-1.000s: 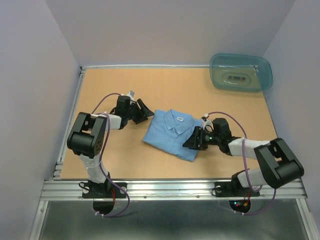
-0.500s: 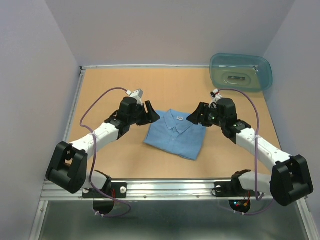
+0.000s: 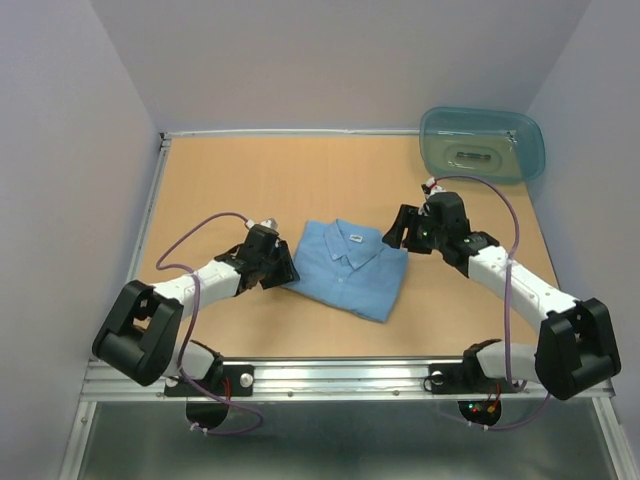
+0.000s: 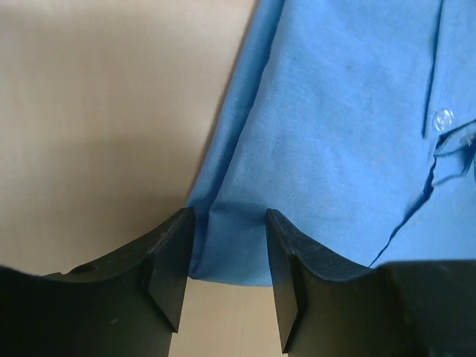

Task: Fold and stack the long sleeve shirts
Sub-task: Neatly place the folded shirt to the corner

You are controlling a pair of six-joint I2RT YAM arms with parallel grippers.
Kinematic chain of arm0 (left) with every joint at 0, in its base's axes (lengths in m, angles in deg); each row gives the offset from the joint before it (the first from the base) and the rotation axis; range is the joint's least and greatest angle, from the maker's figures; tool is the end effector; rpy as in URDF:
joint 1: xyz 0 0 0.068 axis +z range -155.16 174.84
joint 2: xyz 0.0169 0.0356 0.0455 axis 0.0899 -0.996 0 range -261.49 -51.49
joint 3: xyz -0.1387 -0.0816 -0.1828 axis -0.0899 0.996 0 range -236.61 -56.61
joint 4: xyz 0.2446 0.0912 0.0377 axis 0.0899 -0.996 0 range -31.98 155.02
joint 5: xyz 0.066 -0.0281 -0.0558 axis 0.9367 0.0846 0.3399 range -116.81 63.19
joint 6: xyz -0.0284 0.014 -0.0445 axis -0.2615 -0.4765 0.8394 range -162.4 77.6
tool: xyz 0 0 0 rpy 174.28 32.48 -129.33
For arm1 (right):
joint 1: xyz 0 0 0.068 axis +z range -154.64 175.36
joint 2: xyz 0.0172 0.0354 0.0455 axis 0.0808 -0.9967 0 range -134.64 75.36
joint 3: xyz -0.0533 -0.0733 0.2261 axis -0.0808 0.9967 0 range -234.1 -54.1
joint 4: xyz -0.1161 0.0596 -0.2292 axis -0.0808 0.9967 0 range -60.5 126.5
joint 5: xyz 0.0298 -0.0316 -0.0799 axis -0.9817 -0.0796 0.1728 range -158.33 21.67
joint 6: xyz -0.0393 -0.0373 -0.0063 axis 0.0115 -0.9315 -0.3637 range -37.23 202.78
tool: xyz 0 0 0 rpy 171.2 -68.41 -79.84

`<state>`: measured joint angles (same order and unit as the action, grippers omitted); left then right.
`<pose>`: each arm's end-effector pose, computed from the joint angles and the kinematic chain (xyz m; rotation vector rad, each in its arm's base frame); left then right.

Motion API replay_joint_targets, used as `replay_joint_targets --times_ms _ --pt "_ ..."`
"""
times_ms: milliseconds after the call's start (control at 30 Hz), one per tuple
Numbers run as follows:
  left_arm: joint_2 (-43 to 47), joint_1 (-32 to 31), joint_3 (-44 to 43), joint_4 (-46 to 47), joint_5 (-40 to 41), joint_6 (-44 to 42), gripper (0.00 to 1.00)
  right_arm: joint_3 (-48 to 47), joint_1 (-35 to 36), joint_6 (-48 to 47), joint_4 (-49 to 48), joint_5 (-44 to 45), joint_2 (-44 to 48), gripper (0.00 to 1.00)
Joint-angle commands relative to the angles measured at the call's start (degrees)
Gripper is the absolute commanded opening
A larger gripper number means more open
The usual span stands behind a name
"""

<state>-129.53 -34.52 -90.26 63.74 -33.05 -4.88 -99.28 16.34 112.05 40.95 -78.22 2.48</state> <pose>0.2312 -0.1346 0.1329 -0.1210 2.4687 -0.6673 0.2626 0.1074 0.2056 0.0729 2.3267 0.6517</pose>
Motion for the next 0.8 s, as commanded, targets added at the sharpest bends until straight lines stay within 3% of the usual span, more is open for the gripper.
replay_joint_targets --times_ms 0,133,233,300,433,500,633,767 --pt "2.8 0.98 1.83 -7.68 10.44 4.57 0.55 -6.04 -0.49 -3.08 4.89 1.37 6.33 0.66" --pt "10.08 0.98 2.62 -10.41 7.3 10.29 0.71 -8.86 -0.49 -4.14 10.0 0.4 8.99 0.67" --pt "18.58 0.36 4.29 -11.11 8.16 21.33 0.85 -10.01 -0.49 -3.7 11.85 -2.76 12.84 0.69" --pt "24.04 0.19 5.51 -12.95 9.4 25.92 0.9 -9.74 -0.49 -2.91 12.11 -4.86 14.34 0.7" --pt "29.69 -2.26 8.67 -9.98 8.97 33.75 0.91 -8.51 -0.49 -1.42 12.9 -7.24 18.12 0.79" --pt "28.92 -4.99 10.17 -5.52 8.35 37.95 0.91 -7.9 -0.49 -0.8 13.34 -8.38 19.96 0.83" --pt "23.66 -18.4 10.18 0.22 15.26 46.31 0.91 -7.46 -0.49 -0.54 14.04 -8.92 21.73 0.9" --pt "15.92 -24.76 10.71 3.29 19.42 57.91 0.91 -8.25 -0.41 -0.8 14.66 -10.32 21.91 0.91"
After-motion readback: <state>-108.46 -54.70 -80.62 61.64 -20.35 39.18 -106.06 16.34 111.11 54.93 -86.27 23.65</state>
